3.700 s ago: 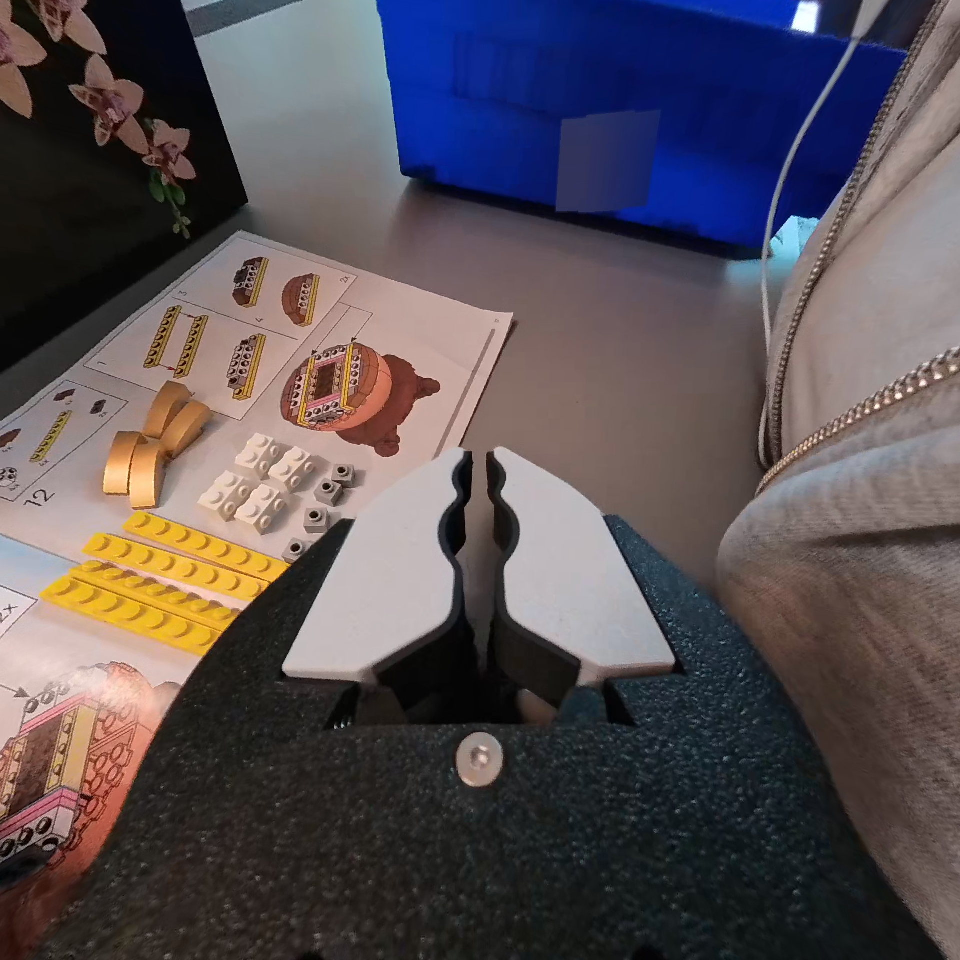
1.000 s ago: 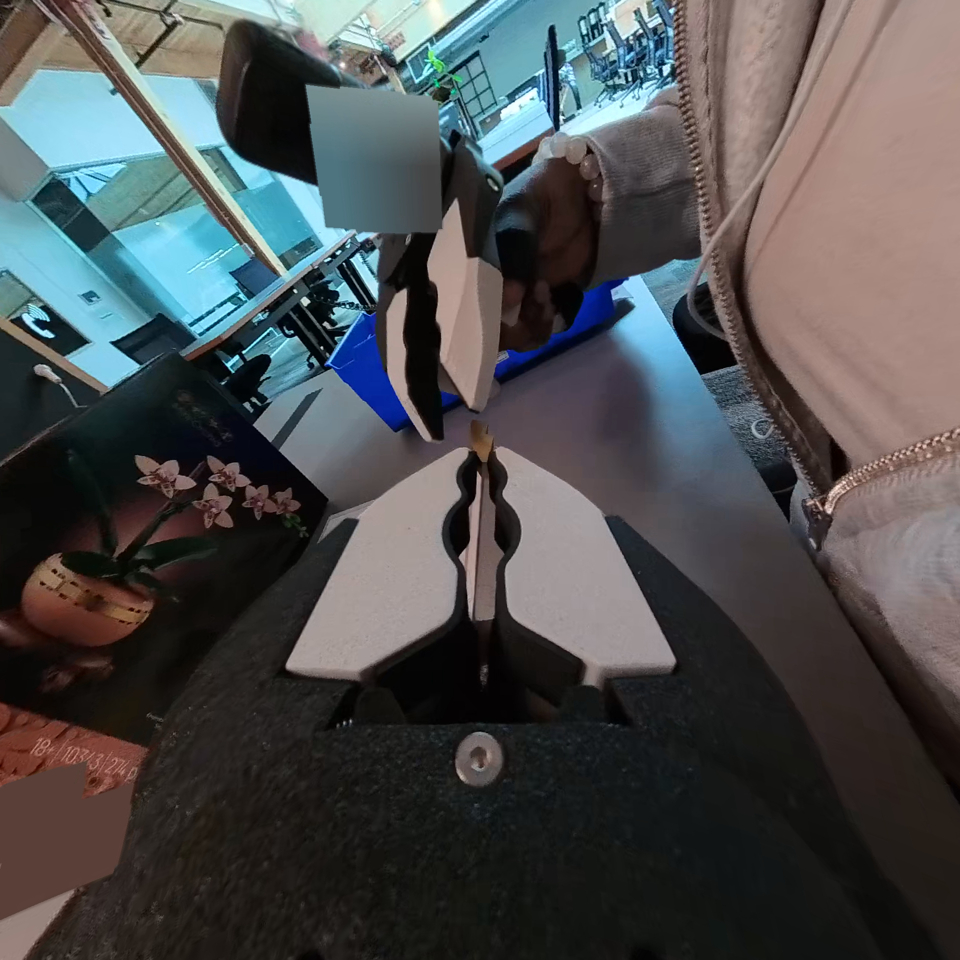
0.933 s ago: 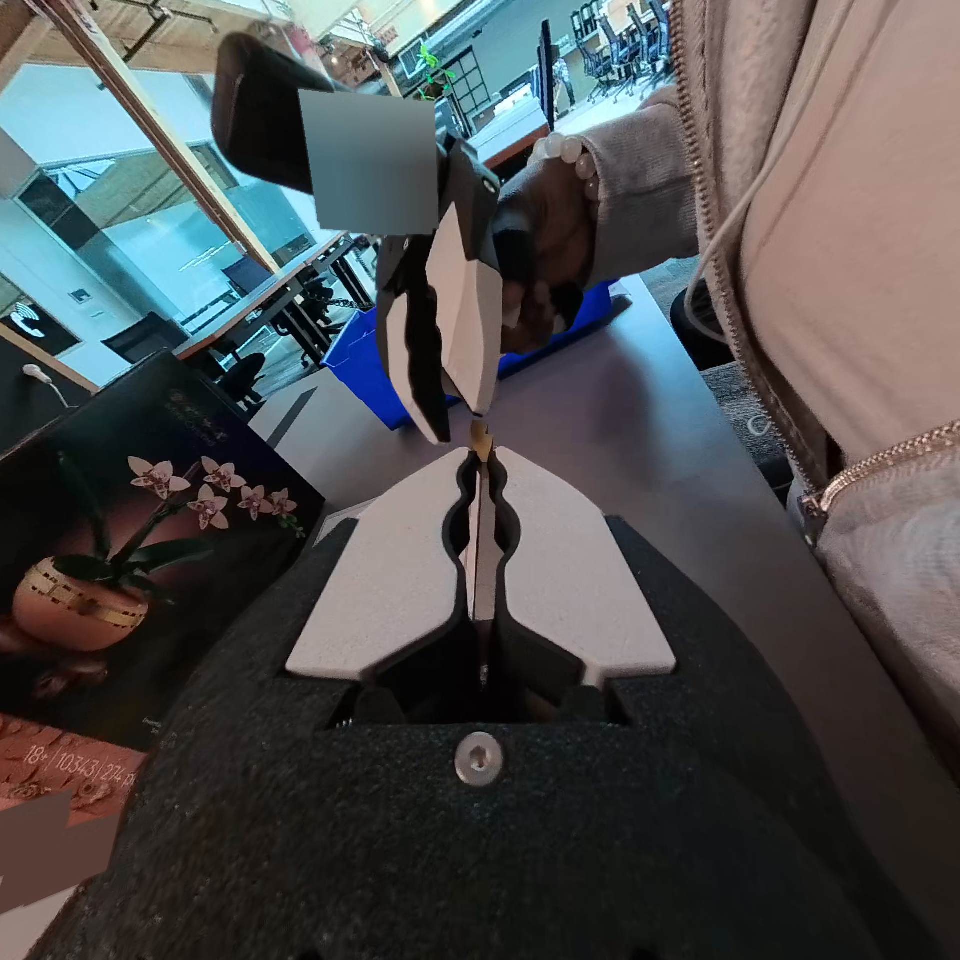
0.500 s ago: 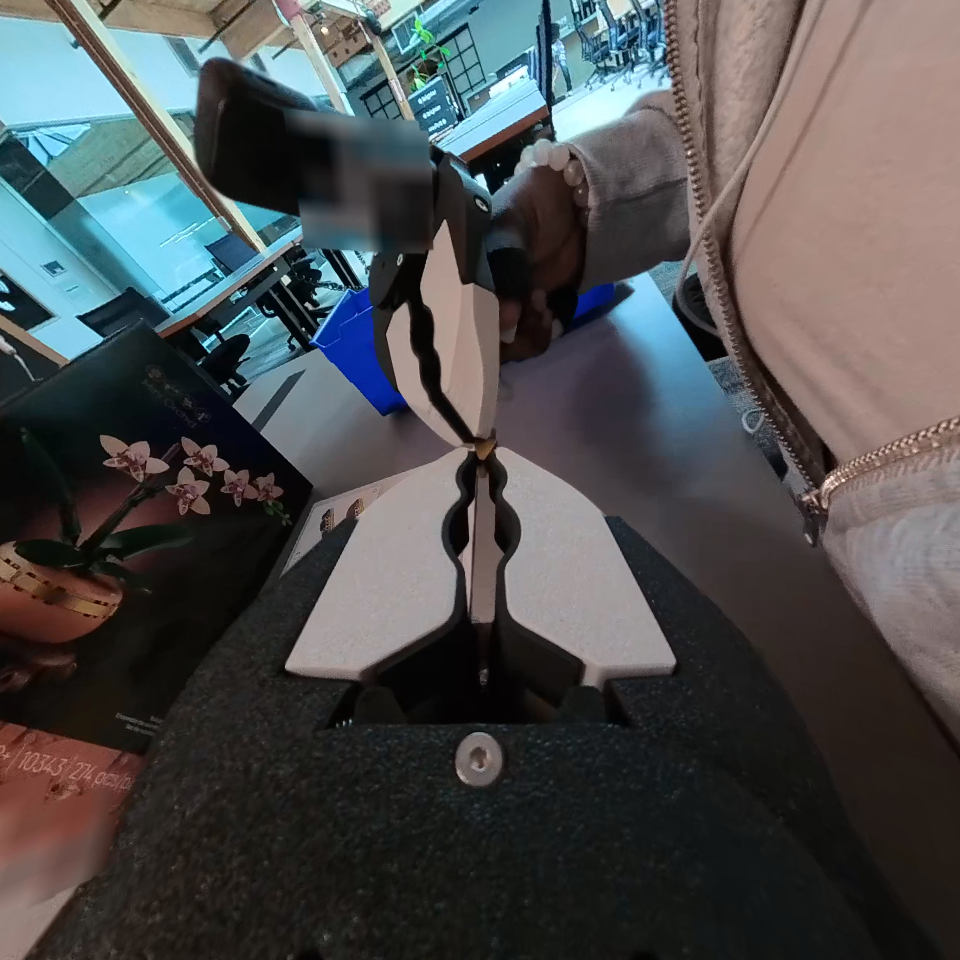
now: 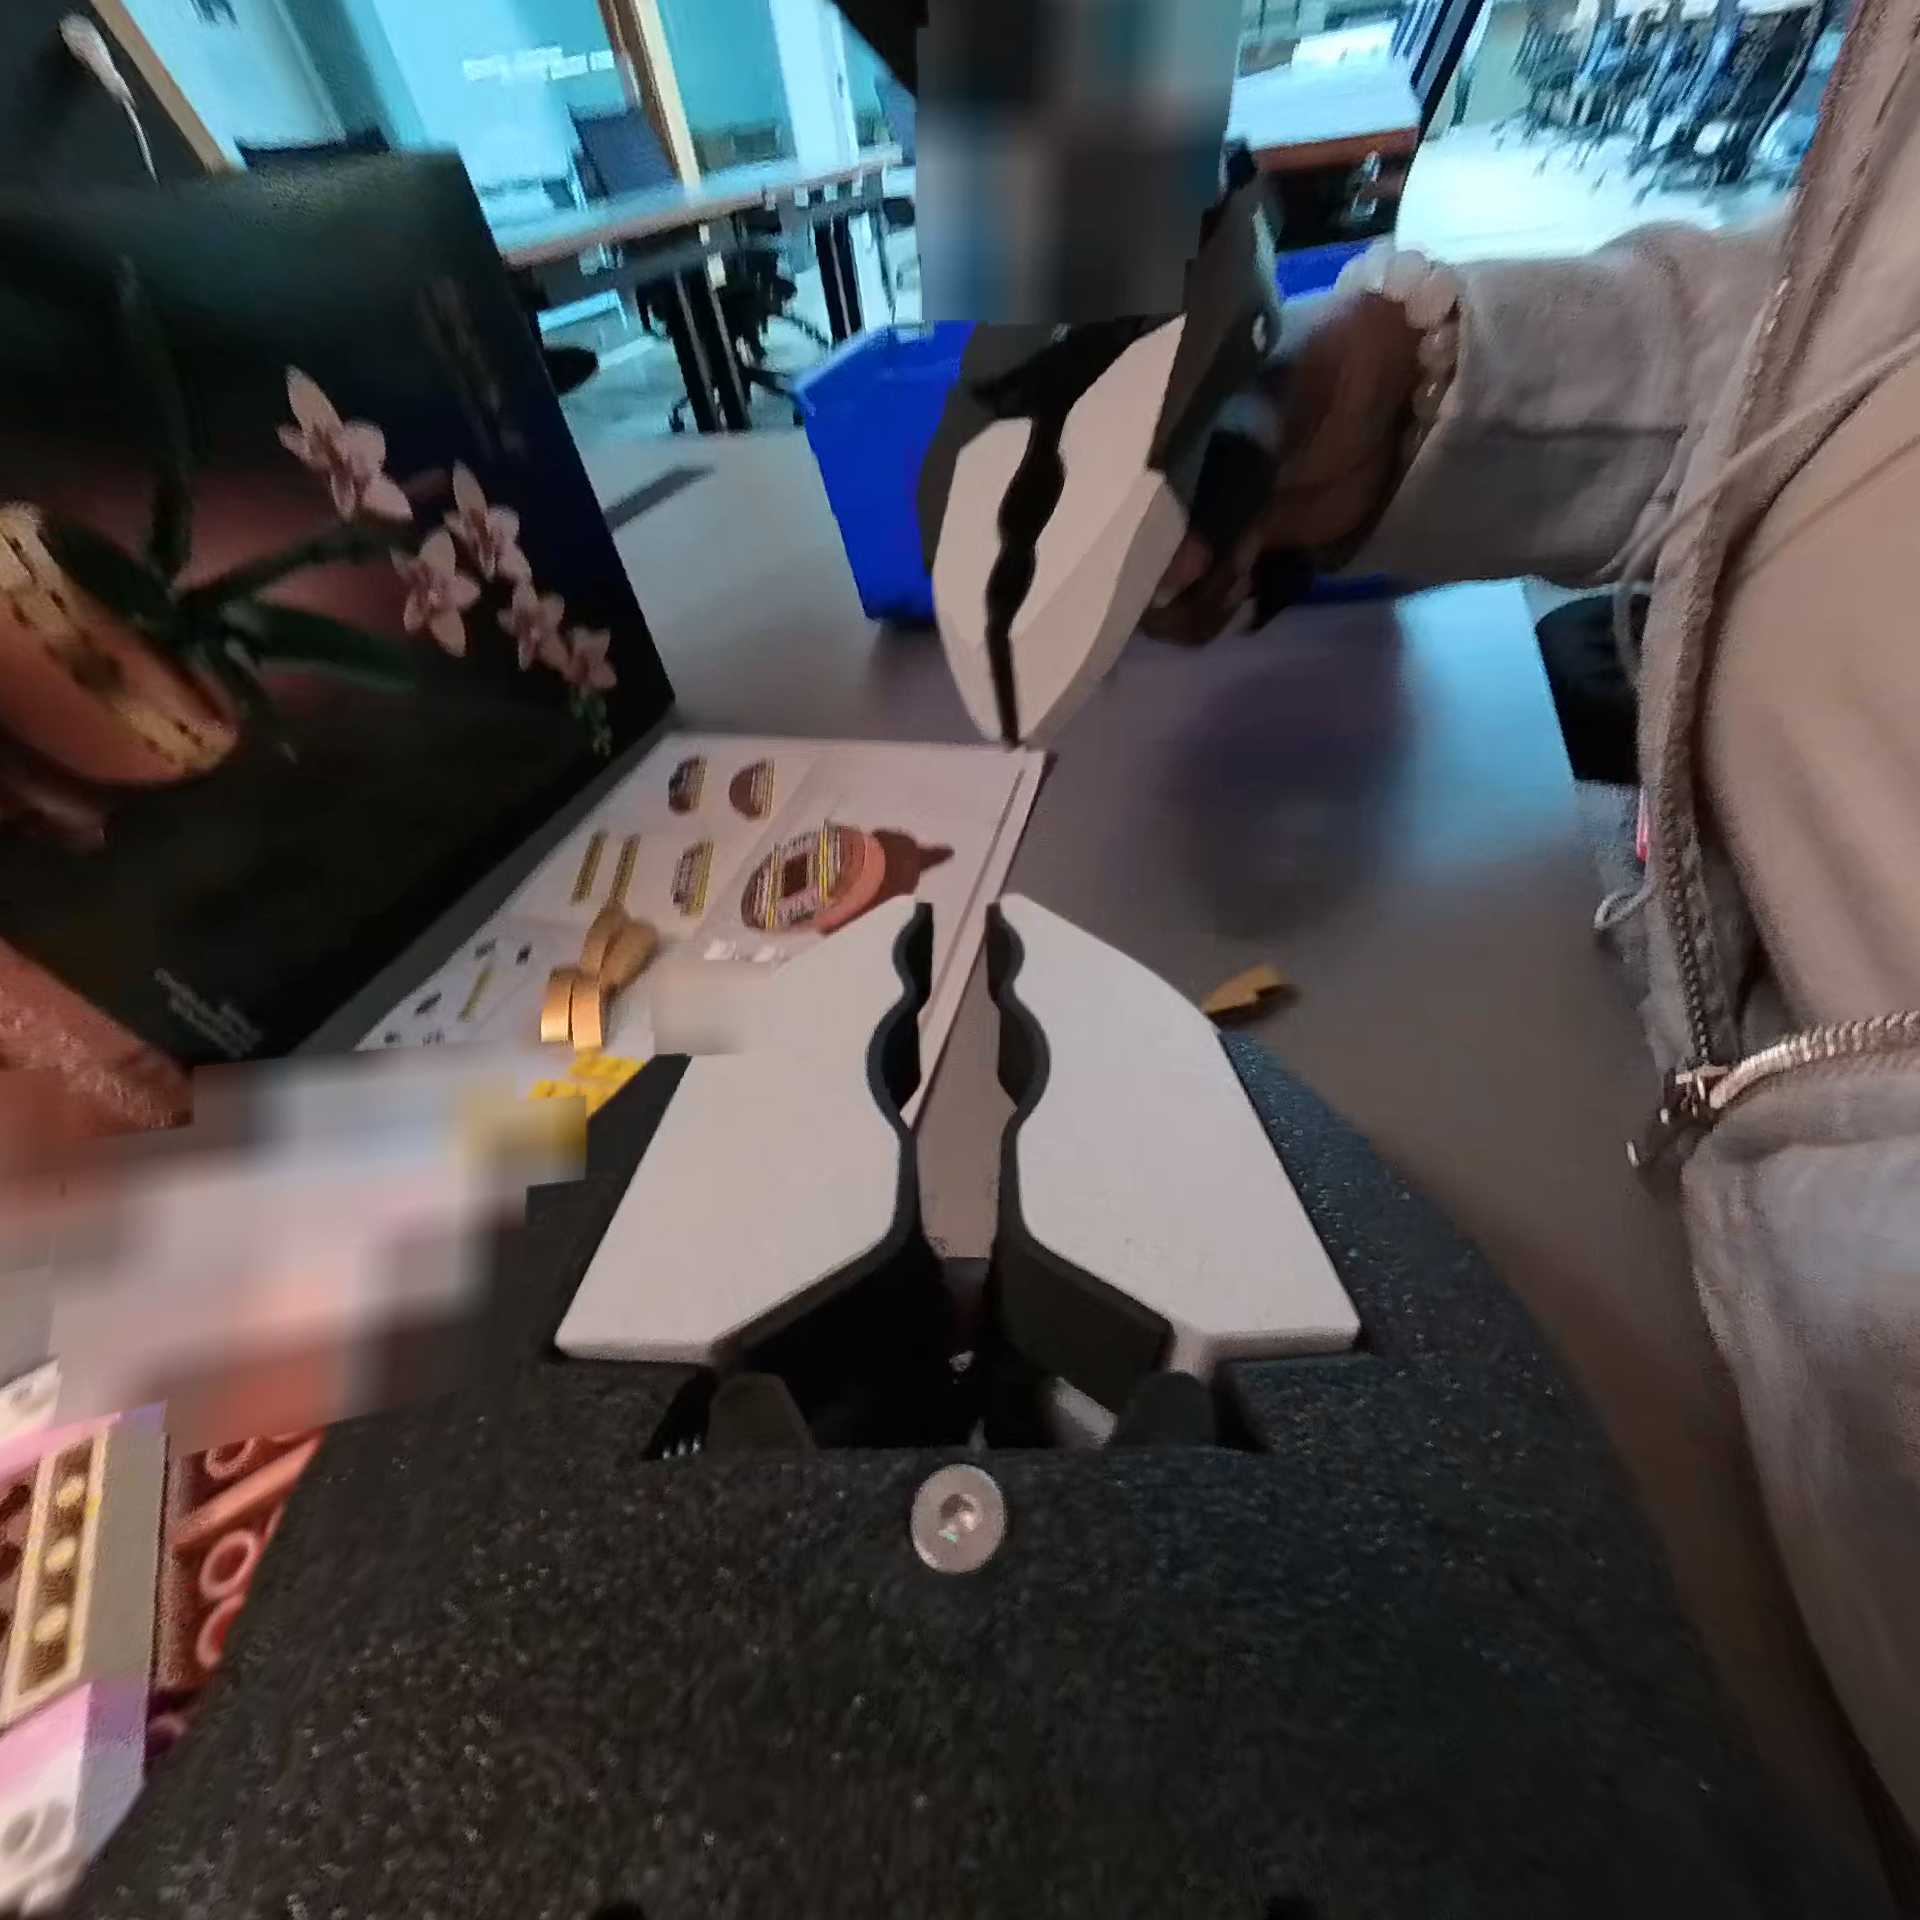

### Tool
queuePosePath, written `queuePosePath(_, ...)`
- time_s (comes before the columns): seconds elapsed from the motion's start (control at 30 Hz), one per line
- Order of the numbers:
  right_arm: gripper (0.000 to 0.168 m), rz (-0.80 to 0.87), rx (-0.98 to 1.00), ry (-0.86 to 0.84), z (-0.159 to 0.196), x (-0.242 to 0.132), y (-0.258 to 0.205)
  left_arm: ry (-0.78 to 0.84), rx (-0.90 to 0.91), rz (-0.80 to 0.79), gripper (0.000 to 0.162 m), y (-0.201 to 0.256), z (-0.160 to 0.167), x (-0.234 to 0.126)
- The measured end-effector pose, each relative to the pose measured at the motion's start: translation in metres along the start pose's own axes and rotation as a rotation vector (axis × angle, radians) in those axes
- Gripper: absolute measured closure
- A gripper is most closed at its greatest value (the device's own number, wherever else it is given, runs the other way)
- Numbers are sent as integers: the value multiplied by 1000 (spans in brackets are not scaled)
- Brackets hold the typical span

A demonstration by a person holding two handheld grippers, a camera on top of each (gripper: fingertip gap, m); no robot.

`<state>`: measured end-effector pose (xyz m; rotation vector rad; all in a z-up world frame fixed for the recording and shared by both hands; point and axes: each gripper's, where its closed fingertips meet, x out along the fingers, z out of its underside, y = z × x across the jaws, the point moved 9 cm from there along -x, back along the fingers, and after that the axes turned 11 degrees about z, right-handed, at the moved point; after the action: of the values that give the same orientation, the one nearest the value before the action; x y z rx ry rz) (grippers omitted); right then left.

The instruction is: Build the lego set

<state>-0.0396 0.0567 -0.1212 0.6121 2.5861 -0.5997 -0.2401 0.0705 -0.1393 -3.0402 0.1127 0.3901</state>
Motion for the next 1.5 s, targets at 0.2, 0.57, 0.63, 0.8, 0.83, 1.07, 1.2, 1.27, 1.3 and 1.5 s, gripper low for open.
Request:
queuePosePath(0.2, 150, 63, -112, -99, 33, -6, -10, -150, -6, 35, 147, 10, 14, 1)
queuePosePath(0.57, 85, 354, -249, -17, 64, -20, -32, -237, -69, 103, 147, 14, 16, 14)
queuePosePath(0.63, 89, 338, -294, -44, 69, -20, -34, -231, -88, 135, 147, 16, 15, 14)
queuePosePath(0.8, 127, 299, -457, -127, 73, -26, -30, -256, -135, 189, 147, 27, 15, 15)
queuePosePath(0.83, 129, 285, -476, -135, 72, -28, -28, -267, -141, 192, 147, 29, 15, 16)
queuePosePath(1.07, 137, 127, -608, -203, 65, -24, -20, -319, -229, 213, 146, 34, 16, 29)
queuePosePath(1.2, 137, 31, -669, -204, 59, -13, -18, -333, -219, 230, 146, 36, 13, 35)
queuePosePath(1.27, 137, -21, -694, -211, 57, -8, -18, -340, -208, 237, 146, 38, 12, 36)
queuePosePath(1.3, 138, -47, -699, -218, 56, -5, -18, -345, -204, 237, 146, 38, 12, 36)
queuePosePath(1.5, 160, -129, -734, -307, 62, 11, -16, -352, -208, 233, 147, 39, 13, 36)
